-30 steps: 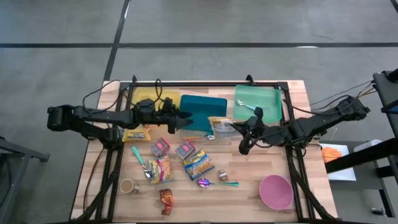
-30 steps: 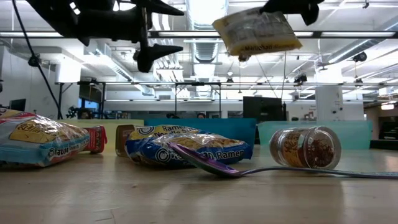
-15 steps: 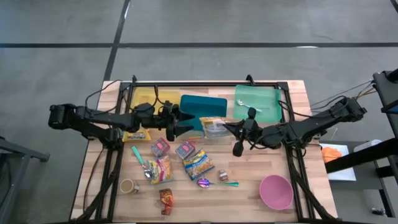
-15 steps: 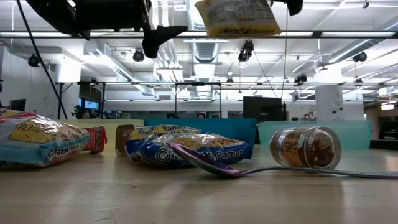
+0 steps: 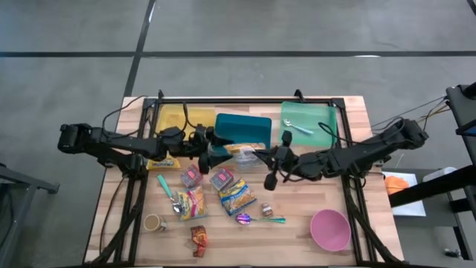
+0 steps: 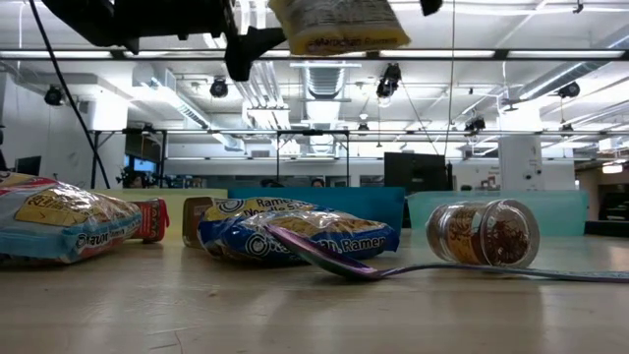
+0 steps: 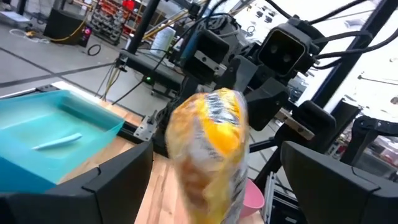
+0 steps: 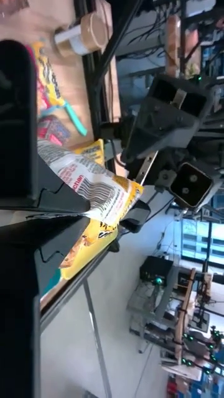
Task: Pick & Place Food Item
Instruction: Put the right yellow noodle pack into the yellow bin
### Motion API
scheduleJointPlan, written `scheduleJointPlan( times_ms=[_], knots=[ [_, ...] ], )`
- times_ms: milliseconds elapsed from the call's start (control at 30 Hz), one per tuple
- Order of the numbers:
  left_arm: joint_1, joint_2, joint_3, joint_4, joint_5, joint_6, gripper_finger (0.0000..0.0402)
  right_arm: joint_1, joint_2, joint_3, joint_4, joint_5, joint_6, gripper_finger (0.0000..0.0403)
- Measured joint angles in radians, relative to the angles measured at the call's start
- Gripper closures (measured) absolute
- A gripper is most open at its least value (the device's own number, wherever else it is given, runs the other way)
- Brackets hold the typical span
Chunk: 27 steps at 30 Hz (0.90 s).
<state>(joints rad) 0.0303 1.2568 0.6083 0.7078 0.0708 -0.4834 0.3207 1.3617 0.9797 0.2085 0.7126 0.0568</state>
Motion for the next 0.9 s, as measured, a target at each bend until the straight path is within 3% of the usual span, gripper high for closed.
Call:
scheduleJointPlan(
  times_ms=[500, 667, 900],
  knots=[
    [-0.037, 0.0, -0.001, -0.032, 0.003, 0.015, 0.0055, -0.008, 0.198, 0.239, -0.078, -0.015, -0.095, 0.0391],
    [-0.045, 0.0, -0.005, -0.032, 0.031, 0.015, 0.0105, -0.007, 0.204, 0.238, -0.072, -0.018, -0.094, 0.0391],
    [-0.05, 0.0, -0.006, -0.029, 0.044, 0.011, 0.0207, -0.007, 0.201, 0.233, -0.062, -0.086, -0.09, 0.0391]
  ],
)
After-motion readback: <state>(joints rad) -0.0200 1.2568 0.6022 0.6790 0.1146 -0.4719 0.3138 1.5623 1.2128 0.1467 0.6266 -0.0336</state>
